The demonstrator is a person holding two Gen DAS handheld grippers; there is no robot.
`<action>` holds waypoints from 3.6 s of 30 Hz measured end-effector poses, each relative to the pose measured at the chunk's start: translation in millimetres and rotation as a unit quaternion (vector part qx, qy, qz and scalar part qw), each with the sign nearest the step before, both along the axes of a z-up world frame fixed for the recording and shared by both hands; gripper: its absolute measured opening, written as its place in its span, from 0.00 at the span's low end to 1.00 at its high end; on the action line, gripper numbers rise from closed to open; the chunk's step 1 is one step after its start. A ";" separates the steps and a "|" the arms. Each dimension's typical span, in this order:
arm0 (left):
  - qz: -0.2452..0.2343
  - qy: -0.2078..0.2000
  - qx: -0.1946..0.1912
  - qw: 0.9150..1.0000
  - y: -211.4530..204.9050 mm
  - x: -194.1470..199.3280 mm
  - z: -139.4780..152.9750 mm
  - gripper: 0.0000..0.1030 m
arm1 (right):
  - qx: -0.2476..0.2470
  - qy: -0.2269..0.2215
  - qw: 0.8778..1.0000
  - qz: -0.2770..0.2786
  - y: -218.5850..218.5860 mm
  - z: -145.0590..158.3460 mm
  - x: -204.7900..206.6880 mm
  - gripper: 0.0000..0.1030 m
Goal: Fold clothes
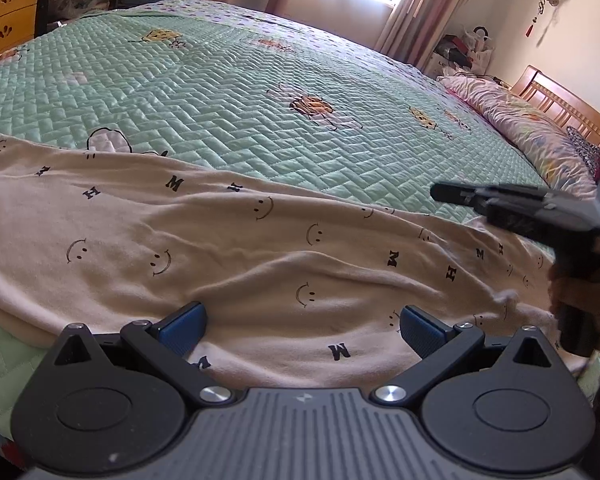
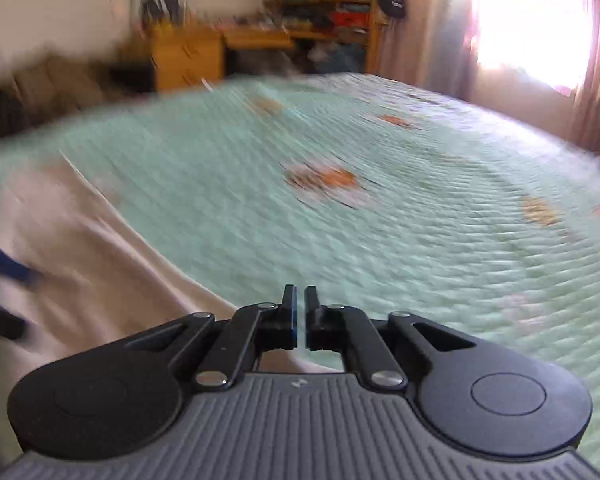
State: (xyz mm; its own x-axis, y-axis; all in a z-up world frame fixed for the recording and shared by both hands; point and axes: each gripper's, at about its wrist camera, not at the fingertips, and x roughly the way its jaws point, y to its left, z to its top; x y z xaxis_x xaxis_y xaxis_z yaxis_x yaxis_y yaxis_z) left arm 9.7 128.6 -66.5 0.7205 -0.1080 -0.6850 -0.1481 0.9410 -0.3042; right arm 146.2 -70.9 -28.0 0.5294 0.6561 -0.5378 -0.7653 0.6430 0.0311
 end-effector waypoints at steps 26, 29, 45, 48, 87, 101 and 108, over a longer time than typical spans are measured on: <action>-0.013 -0.015 -0.034 0.999 12.3 -5.7 -0.1 0.99 | -0.077 -0.026 0.995 0.051 51.6 -6.0 -3.0 0.03; 0.003 -0.016 -0.080 0.997 23.0 -7.6 4.2 0.99 | -0.047 -0.011 0.998 0.045 40.5 1.7 9.1 0.06; -0.052 -0.022 -0.155 0.986 47.5 34.7 18.8 0.99 | -0.018 0.272 0.931 0.241 41.7 -25.5 96.9 0.06; -0.050 -0.015 -0.160 0.986 47.7 41.9 13.6 0.99 | -0.017 0.265 0.931 0.249 43.2 -24.0 90.1 0.06; -0.112 -0.072 -0.227 0.965 42.3 49.4 -21.2 0.99 | -0.095 0.005 0.974 0.206 44.6 -5.3 -2.0 0.13; -0.115 -0.070 -0.235 0.963 45.7 50.3 -25.4 0.99 | -0.218 -0.121 0.932 0.262 58.8 -19.3 -33.0 0.34; -0.107 -0.069 -0.241 0.962 46.6 50.2 -25.5 0.99 | -0.202 -0.124 0.956 0.173 58.0 -15.3 -0.7 0.49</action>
State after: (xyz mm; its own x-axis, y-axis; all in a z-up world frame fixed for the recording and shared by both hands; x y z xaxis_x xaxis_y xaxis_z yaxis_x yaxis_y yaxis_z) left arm 60.0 175.2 -92.0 0.7263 -0.5461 -0.4176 0.1070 0.6898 -0.7160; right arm 145.5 -12.9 -43.2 0.4612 0.5812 -0.6704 -0.8865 0.2707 -0.3752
